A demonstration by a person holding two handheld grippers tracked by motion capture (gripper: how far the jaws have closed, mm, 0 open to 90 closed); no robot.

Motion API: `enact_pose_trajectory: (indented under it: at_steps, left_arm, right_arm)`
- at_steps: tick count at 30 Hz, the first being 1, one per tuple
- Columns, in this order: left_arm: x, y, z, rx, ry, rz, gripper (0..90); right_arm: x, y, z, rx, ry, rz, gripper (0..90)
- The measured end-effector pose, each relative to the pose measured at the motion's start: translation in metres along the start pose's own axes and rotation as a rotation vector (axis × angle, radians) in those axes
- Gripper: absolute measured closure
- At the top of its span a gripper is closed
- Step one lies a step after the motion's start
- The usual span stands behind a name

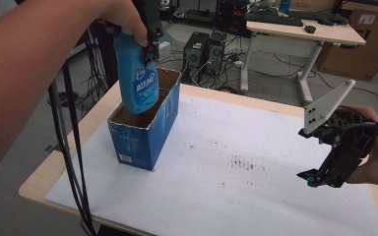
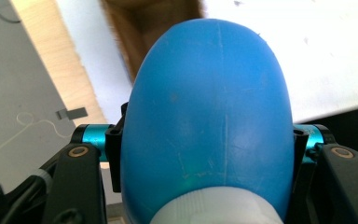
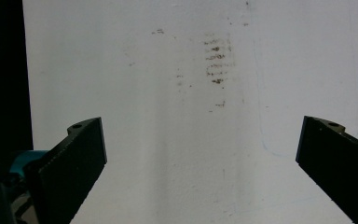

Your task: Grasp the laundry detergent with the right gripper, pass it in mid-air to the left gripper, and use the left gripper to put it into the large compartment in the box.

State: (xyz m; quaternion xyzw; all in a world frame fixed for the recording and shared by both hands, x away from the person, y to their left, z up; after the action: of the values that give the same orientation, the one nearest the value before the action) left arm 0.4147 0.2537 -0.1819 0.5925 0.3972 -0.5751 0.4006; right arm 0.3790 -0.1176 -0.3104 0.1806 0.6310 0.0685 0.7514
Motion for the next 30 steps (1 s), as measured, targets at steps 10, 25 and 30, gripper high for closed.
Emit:
enact_pose_trajectory:
  at_steps: [10, 25, 30]
  left_arm:
    - [0.05, 0.006, -0.008, 0.146, -0.026, -0.05, 39.0]
    - [0.141, 0.006, -0.006, 0.621, -0.01, -0.082, 38.9]
    - [0.161, 0.007, -0.006, 0.738, 0.008, -0.098, 38.5]
  right_arm:
    - [0.0, -0.003, -0.004, 0.006, -0.005, -0.003, 0.6]
    - [0.002, -0.009, -0.006, 0.023, -0.021, -0.01, 0.7]
    - [0.004, -0.009, -0.007, 0.03, -0.02, -0.013, 0.7]
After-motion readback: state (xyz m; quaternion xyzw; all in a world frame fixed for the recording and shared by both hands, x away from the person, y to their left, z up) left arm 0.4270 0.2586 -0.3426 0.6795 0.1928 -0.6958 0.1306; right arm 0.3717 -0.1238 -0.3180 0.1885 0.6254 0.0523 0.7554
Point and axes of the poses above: each handheld gripper's, and its own axes: x roughly forward along the jaws, y roughly out of its top, z roughly to its right, the point moved 6 cm from there along x, roughly forward along the jaws, and after that the axes turned 9 degrees about x, right-handed, at the moved point
